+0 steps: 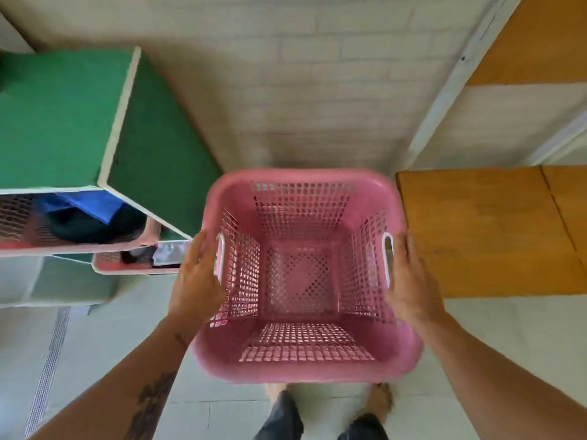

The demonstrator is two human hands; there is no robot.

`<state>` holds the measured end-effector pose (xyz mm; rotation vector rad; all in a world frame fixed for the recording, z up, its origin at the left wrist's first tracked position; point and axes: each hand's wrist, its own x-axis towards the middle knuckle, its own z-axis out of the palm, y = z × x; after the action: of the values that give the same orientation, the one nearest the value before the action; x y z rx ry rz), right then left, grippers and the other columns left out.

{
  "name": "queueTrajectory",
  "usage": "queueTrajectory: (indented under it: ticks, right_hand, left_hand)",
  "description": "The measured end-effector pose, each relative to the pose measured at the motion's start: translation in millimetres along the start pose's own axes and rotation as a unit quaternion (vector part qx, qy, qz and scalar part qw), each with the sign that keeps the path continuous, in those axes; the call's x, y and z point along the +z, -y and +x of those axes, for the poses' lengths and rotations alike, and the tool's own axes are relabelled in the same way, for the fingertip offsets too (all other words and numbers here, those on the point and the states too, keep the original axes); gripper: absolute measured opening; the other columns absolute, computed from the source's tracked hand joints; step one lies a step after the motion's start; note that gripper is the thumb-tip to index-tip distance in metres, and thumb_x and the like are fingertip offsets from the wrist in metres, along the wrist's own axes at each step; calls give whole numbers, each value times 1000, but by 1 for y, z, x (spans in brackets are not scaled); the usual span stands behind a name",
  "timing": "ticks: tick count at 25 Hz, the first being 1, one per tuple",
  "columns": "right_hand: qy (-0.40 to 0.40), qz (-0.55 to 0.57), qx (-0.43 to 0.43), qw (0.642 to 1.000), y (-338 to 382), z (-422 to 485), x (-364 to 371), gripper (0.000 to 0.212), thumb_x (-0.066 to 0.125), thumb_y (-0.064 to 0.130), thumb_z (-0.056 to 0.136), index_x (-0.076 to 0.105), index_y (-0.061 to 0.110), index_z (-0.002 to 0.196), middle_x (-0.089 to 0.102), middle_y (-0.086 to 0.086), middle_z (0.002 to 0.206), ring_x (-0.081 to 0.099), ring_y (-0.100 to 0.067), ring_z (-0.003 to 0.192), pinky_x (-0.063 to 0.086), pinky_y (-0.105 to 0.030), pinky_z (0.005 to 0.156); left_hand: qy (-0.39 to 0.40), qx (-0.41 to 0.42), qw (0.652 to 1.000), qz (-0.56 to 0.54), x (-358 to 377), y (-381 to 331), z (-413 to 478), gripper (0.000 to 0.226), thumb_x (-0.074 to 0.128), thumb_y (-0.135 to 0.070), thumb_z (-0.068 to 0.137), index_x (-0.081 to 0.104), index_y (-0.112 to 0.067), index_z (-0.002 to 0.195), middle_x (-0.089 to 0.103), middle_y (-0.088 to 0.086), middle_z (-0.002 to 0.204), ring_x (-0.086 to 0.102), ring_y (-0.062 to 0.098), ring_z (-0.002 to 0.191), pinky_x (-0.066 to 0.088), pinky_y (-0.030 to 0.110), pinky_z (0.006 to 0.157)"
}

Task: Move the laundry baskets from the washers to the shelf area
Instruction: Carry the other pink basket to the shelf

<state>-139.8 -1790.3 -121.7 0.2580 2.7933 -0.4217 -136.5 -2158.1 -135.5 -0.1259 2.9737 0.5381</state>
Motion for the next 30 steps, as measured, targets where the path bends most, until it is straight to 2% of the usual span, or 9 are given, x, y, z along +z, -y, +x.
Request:
queueTrajectory:
  ticks: [2, 4, 8, 10, 13, 19, 22, 26, 30]
  right_hand:
    - [21, -6, 20, 1000, 2, 17, 33, 118, 81, 3, 67, 1, 19, 153, -4, -6, 164, 35, -38, 139, 53, -47, 94]
    - [53, -5, 31, 998, 0, 30, 50, 115, 75, 2, 71, -3, 21, 154, -11, -3, 163, 33, -36, 141, 50, -44, 97]
    - [112, 25, 23, 993, -5, 39, 52, 109, 66, 5, 75, -7, 26, 153, -15, -1, 163, 24, -34, 145, 38, -44, 108]
    - [127, 30, 15, 991, 0, 32, 35, 101, 65, 11, 79, -3, 26, 153, -9, -4, 163, 17, -33, 148, 29, -47, 114]
    - [113, 32, 16, 993, 10, 10, -8, 87, 60, 17, 85, 6, 21, 154, 3, -6, 164, 17, -29, 149, 26, -48, 117]
    - [87, 82, 67, 991, -4, -71, -127, 74, 54, 26, 91, 17, 12, 154, 13, -6, 163, 17, -24, 148, 23, -40, 118]
    - [65, 121, 101, 985, -41, -118, -183, 75, 54, 33, 89, 19, 13, 153, 16, -5, 162, 20, -23, 147, 25, -39, 117]
    - [10, 160, 153, 975, -114, -184, -251, 71, 54, 37, 89, 27, 16, 151, 25, -1, 159, 24, -20, 145, 25, -36, 115]
    - [-63, 163, 218, 960, -211, -271, -315, 66, 55, 40, 93, 30, 19, 150, 26, -2, 159, 27, -22, 144, 26, -34, 114]
  left_hand:
    - [43, -6, 999, 4, 36, 21, 10, 84, 36, -4, 70, 22, -12, 152, 21, 12, 159, 19, 29, 147, 36, 47, 113]
    - [78, -50, 995, -21, 58, 32, 21, 83, 49, -1, 74, 23, -17, 151, 19, 7, 159, 23, 28, 145, 37, 44, 112]
    - [120, -24, 992, -23, 61, 35, 29, 91, 49, 0, 63, 26, -21, 149, 37, 12, 147, 32, 26, 138, 45, 43, 105]
    - [150, -53, 987, -33, 40, 25, 27, 81, 52, 0, 66, 38, -23, 142, 41, 8, 142, 44, 27, 129, 49, 46, 99]
    - [154, -52, 986, -39, -4, -14, 28, 48, 47, -2, 70, 60, -19, 113, 60, 5, 113, 63, 31, 102, 56, 43, 82]
    - [174, 56, 982, -56, -96, -127, 28, 51, 46, -10, 81, 60, -22, 128, 62, 1, 133, 62, 22, 113, 50, 40, 101]
    - [201, 150, 967, -39, -132, -203, 23, 48, 42, -5, 86, 60, -18, 127, 66, 4, 126, 66, 21, 105, 56, 37, 92]
    - [216, 256, 942, -6, -155, -318, 6, 43, 42, -11, 90, 58, -18, 129, 64, 3, 128, 61, 19, 108, 48, 29, 95]
    - [211, 355, 911, 8, -161, -459, -41, 44, 36, -13, 91, 55, -25, 129, 63, 3, 126, 64, 22, 107, 54, 28, 79]
